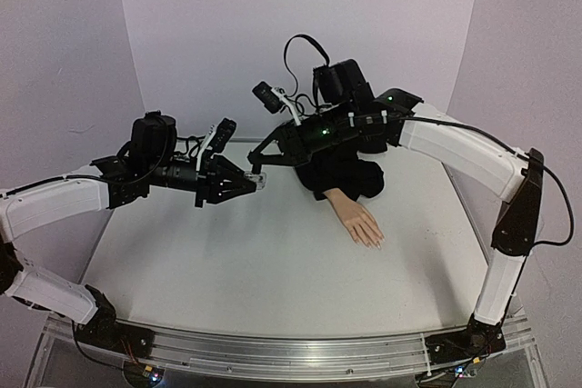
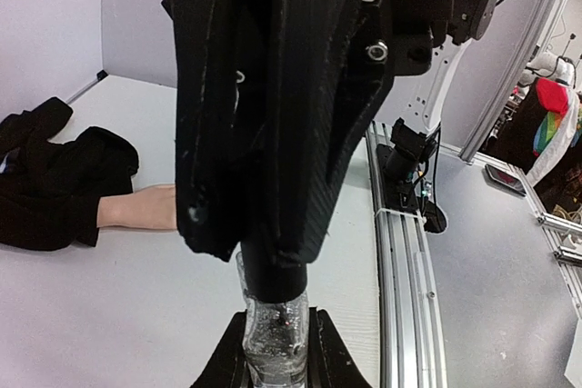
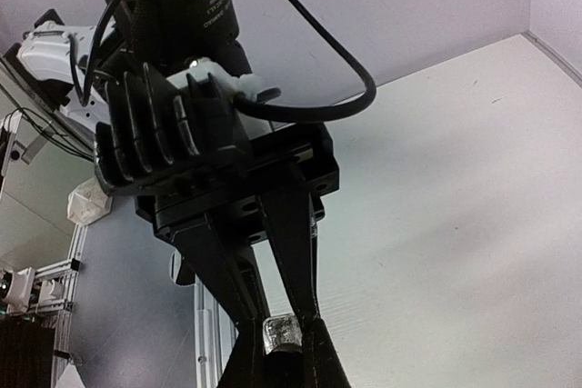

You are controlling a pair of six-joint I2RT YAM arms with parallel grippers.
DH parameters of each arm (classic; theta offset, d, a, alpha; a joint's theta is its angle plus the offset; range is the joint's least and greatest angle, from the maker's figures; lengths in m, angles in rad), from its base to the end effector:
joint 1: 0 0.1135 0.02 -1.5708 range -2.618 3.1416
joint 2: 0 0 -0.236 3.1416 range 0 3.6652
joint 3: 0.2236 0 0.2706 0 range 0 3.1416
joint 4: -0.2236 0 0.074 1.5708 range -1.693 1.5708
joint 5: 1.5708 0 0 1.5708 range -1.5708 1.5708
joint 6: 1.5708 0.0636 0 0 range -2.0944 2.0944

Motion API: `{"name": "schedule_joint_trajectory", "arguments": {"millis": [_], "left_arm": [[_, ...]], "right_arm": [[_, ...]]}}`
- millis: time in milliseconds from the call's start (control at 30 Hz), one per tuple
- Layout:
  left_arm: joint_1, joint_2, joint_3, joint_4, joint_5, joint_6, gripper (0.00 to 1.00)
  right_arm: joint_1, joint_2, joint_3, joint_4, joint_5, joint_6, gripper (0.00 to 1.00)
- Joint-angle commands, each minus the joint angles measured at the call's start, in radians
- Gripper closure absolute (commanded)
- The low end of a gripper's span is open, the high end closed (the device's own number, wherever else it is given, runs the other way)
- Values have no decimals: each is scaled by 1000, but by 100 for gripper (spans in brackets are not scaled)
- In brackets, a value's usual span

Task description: Paint the nails

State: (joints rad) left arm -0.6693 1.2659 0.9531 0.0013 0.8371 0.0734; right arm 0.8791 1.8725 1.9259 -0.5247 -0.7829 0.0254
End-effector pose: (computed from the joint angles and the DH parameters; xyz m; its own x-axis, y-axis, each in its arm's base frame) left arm 0.2292 -0.2416 0.2788 -0.1686 0.1960 -0.9660 0.9849 0.0723 -0.1572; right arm 0.2566 0.3802 0.3588 -0.3136 -0.3504 -0.8826 -0.9391 -0.0229 0.3428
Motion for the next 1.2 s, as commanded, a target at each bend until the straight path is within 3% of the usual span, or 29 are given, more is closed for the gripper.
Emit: {"name": "schedule_joint_trajectory", "arguments": {"millis": [0,133,200,300,433,633,833,1167], "left_arm": [[-1,0,62,44,-28,39,95],[0,-8,49,55,-123,2,56],[0,-20,27,80,-179,-14,21],[0,-44,-3,108,-246,-36,8],[0,-69,-36,140,-323,-51,6],[0,-81,-42,141,-346,-56,8],[0,-81,-50,149,-351,-59,8],[0,-71,-44,160,-328,-65,9]], "right_arm": [[7,-31,-20,9,56,27,100],[2,-95,-113,61,219,48,100],[-3,-158,-218,128,321,92,100],[-15,-257,-390,234,616,167,100],[-57,-367,-617,294,1065,294,100],[-179,-457,-938,293,1448,543,100],[-287,-505,-1127,285,1482,719,100],[-321,-405,-1189,309,1455,839,100]]}}
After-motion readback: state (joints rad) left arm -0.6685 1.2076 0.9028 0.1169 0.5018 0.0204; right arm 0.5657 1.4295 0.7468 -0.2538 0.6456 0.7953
